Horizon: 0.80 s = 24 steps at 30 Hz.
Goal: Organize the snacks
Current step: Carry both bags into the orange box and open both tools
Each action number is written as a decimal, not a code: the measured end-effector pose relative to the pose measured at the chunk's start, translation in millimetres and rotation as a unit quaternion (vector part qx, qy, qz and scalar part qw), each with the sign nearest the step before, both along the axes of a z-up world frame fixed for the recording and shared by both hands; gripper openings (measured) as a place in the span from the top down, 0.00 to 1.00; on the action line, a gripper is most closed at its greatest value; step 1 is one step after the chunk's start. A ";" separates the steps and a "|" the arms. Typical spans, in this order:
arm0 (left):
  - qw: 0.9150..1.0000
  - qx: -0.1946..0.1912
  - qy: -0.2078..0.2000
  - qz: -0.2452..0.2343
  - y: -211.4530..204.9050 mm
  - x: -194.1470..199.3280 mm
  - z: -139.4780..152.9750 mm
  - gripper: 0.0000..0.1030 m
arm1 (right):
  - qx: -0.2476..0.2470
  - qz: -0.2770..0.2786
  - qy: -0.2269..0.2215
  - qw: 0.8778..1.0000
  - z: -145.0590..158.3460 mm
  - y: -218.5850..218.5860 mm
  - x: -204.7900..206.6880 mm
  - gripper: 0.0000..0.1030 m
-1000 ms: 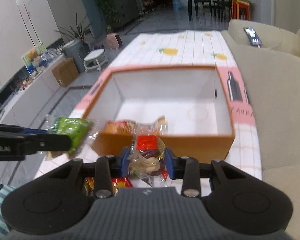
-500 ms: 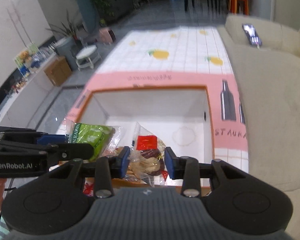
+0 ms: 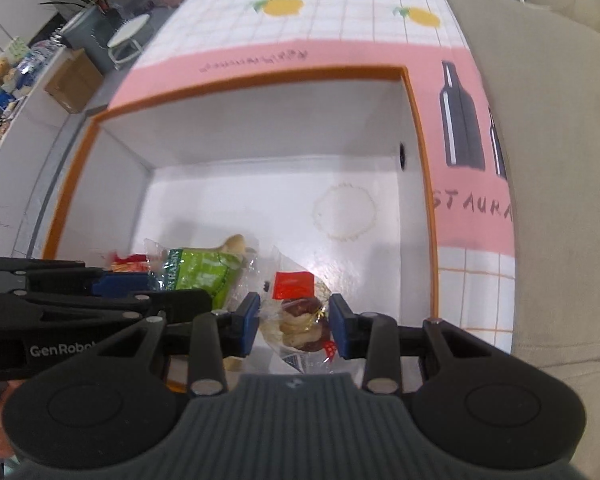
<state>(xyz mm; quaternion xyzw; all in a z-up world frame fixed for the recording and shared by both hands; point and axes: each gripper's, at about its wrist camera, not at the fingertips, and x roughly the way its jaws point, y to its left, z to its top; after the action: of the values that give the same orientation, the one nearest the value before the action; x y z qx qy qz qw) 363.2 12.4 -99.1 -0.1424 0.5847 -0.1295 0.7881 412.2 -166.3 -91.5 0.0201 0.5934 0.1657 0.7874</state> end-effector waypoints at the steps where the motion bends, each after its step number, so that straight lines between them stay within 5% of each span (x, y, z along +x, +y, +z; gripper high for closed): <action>1: 1.000 -0.005 0.006 0.003 1.9 0.5 -3.6 0.58 | -0.001 -0.004 0.007 1.000 -3.1 -0.6 2.8 0.66; 13: 0.993 -0.065 0.078 0.058 21.5 8.9 -30.5 0.53 | -0.021 0.003 0.065 0.998 -21.4 10.1 15.5 0.64; 24: 0.992 -0.085 0.071 0.058 26.7 5.5 -14.7 0.52 | -0.047 0.004 0.073 0.996 -24.8 18.1 16.2 0.59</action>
<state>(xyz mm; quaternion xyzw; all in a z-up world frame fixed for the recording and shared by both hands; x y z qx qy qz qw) 368.7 39.1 -113.9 -0.2515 0.6168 -0.1218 0.7358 428.4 -148.2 -116.4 -0.0069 0.6566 0.1387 0.7413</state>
